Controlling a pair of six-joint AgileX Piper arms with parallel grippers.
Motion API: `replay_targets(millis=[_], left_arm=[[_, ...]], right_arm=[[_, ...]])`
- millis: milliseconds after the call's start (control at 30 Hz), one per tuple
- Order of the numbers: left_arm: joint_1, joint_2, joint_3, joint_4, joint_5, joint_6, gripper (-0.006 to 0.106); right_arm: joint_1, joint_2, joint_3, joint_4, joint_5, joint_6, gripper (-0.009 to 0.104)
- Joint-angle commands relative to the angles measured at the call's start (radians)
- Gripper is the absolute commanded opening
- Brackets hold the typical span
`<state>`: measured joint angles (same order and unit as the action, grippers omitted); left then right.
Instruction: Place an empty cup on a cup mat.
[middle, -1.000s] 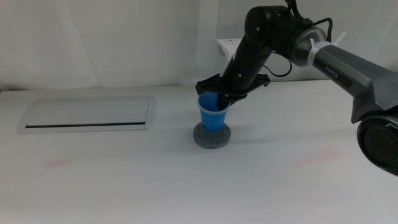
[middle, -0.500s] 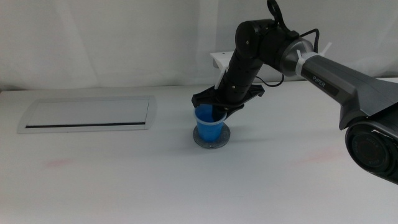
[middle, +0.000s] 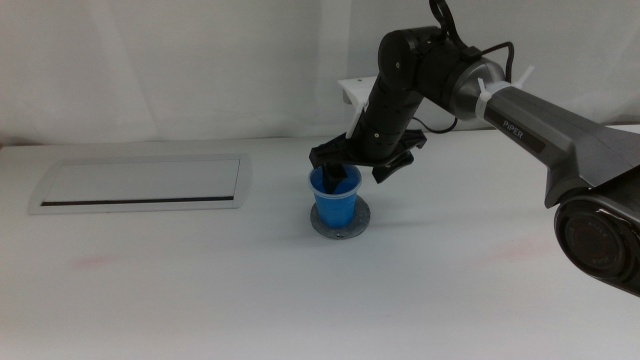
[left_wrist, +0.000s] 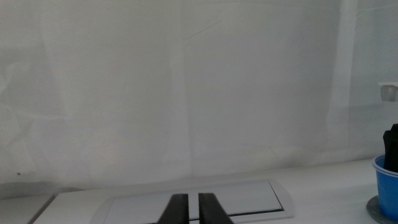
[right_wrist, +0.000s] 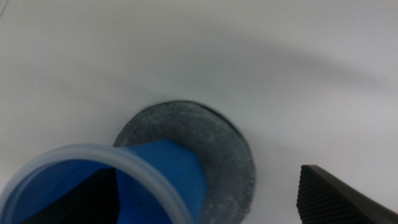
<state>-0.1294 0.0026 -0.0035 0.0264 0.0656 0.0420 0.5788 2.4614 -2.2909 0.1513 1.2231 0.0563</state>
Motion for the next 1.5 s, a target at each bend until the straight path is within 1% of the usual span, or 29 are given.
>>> replay_targets(millis=[0,133,267,333,433,500,533,567,633,700,733,767,800,833,933,967,1067,1133,1233,1300,1367,1467], left_arm=[[0.002,-0.011,0.039,-0.007,-0.009,-0.005,-0.003],[0.002,-0.011,0.039,-0.007,-0.009,-0.005,-0.003],[0.002,-0.011,0.039,-0.007,-0.009,-0.005,-0.003],[0.002,-0.011,0.039,-0.007,-0.009,-0.005,-0.003],[0.002,-0.011,0.039,-0.007,-0.009,-0.005,-0.003],[0.002,-0.011,0.039,-0.007,-0.009,-0.005,-0.003],[0.002,-0.011,0.039,-0.007,-0.009,-0.005,-0.003],[0.002,-0.011,0.039,-0.007,-0.009,-0.005,-0.003],[0.002,-0.011,0.039,-0.007,-0.009,-0.005,-0.003],[0.002,-0.011,0.039,-0.007,-0.009,-0.005,-0.003],[0.002,-0.011,0.039,-0.007,-0.009,-0.005,-0.003],[0.002,-0.011,0.039,-0.007,-0.009,-0.005,-0.003],[0.002,-0.011,0.039,-0.007,-0.009,-0.005,-0.003],[0.002,-0.011,0.039,-0.007,-0.009,-0.005,-0.003],[0.002,-0.011,0.039,-0.007,-0.009,-0.005,-0.003],[0.002,-0.011,0.039,-0.007,-0.009,-0.005,-0.003],[0.002,-0.011,0.039,-0.007,-0.009,-0.005,-0.003],[0.002,-0.011,0.039,-0.007,-0.009,-0.005,-0.003],[0.002,-0.011,0.039,-0.007,-0.009,-0.005,-0.003],[0.002,-0.011,0.039,-0.007,-0.009,-0.005,-0.003],[0.002,-0.011,0.039,-0.007,-0.009,-0.005,-0.003],[0.002,-0.011,0.039,-0.007,-0.009,-0.005,-0.003]], right_arm=[[0.001,-0.018,-0.019,-0.033,0.012,-0.007,0.078],[0.001,-0.05,-0.04,-0.054,0.025,-0.007,0.078],[0.001,-0.101,-0.05,-0.058,0.025,-0.013,0.078],[0.001,-0.131,-0.059,-0.074,0.022,-0.027,0.078],[-0.003,-0.168,-0.078,-0.151,0.022,-0.024,0.078],[-0.01,-0.19,-0.081,-0.226,0.024,0.007,0.076],[-0.018,-0.208,-0.081,-0.268,0.022,0.02,0.073],[-0.027,-0.222,-0.081,-0.287,0.022,0.023,0.067],[-0.045,-0.251,-0.081,-0.312,0.024,0.028,0.044],[-0.059,-0.284,-0.081,-0.375,0.035,0.095,0.011],[-0.064,-0.299,-0.081,-0.424,0.046,0.145,-0.002],[-0.07,-0.314,-0.081,-0.467,0.062,0.156,-0.003],[-0.072,-0.323,-0.081,-0.491,0.072,0.151,-0.003],[-0.076,-0.337,-0.079,-0.502,0.077,0.135,-0.003],[-0.097,-0.389,-0.054,-0.468,0.068,0.124,-0.003],[-0.1,-0.41,-0.038,-0.468,0.061,0.119,-0.003],[-0.112,-0.479,0.019,-0.523,0.055,0.122,-0.003],[-0.133,-0.532,0.076,-0.542,0.043,0.127,-0.003],[-0.182,-0.633,0.216,-0.546,-0.018,0.13,-0.003],[-0.223,-0.713,0.313,-0.527,-0.069,0.139,-0.003],[-0.277,-0.811,0.461,-0.497,-0.152,0.149,-0.003],[-0.346,-0.97,0.662,-0.484,-0.267,0.152,-0.003]])
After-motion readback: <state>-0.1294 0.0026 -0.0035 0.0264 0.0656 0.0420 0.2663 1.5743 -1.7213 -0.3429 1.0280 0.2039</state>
